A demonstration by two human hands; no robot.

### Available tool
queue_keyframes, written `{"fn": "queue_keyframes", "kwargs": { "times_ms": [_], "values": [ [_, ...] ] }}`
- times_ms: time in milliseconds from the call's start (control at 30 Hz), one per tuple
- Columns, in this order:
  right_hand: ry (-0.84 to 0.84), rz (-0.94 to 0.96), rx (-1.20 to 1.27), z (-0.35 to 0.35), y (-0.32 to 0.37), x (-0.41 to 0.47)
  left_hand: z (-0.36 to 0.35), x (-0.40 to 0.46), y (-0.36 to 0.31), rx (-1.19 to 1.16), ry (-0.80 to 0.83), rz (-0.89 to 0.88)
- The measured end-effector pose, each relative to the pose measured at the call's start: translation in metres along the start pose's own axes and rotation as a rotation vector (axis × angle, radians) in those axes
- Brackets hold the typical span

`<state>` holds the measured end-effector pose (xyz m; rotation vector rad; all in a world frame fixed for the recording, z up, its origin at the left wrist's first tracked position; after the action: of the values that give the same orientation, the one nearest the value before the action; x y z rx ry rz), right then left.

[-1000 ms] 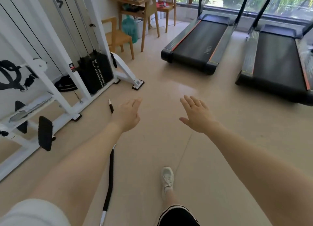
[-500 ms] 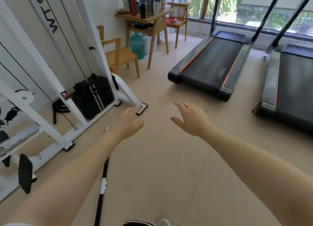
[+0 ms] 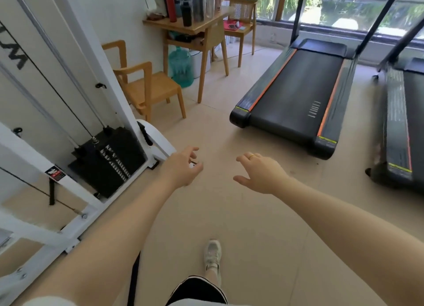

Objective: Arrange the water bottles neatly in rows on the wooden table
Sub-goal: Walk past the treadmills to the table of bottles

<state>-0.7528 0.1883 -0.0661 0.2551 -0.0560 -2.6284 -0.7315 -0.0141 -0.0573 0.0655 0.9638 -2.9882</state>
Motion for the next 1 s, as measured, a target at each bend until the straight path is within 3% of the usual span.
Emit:
{"fn": "queue_keyframes", "kwargs": {
  "times_ms": [167, 400, 800, 1000],
  "values": [
    [0.081, -0.049, -0.048, 0.037, -0.044, 0.129, 0.029, 0.153, 0.012, -0.019, 0.091, -0.008],
    [0.014, -0.038, -0.154, 0.089, -0.117, 0.294, 0.048, 0.324, 0.029, -0.038, 0.163, 0.014],
    [0.113, -0.075, 0.149, 0.151, -0.281, 0.628, 0.057, 0.643, 0.056, -0.036, 0.17, 0.166],
    [0.268, -0.088, 0.221, 0.147, -0.312, 0.752, 0.071, 0.76, 0.084, -0.044, 0.142, 0.219]
  ]
}}
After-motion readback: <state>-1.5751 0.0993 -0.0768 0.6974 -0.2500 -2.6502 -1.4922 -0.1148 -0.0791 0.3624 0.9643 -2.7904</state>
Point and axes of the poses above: each hand's wrist, its own x-axis towards the middle knuckle, its own z-axis out of the back of the hand, y = z × x, the point moved 3 cm from there along x, towards the middle knuckle, and after that the axes turned 1 degree about -z, right-handed, at the moved point
